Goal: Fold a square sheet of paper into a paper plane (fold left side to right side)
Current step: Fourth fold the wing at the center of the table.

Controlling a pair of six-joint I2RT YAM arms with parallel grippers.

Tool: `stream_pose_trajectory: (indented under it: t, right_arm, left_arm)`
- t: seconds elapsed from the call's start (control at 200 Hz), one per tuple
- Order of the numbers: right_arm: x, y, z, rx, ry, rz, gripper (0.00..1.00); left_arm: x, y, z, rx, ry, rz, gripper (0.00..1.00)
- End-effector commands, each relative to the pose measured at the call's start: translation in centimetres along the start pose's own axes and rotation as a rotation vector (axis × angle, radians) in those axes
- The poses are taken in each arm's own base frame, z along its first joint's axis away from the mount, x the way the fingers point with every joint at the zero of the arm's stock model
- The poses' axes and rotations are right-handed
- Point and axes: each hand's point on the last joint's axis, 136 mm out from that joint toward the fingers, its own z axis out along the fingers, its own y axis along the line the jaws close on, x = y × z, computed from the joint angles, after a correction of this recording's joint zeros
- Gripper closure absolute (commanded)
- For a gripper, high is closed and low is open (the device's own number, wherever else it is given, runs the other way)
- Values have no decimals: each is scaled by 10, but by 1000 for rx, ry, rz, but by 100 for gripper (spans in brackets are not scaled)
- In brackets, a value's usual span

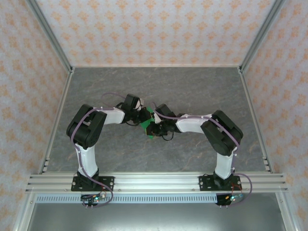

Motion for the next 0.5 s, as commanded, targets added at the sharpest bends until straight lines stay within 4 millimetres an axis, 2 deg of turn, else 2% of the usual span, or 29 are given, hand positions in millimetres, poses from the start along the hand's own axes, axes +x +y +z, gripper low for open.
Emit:
stream_pose_trajectory:
  t: [0.0,0.3,0.49]
  right_arm:
    - [2,-6,7,8,10,11,81]
    - [2,-4,10,4,12,11,81]
    - [9,-15,11,48,31,23,81]
  left_arm:
    - [30,45,3,-167,73,-36,88]
    - [30,45,3,-168,73,-37,88]
    - [30,46,3,-168,72,-37,88]
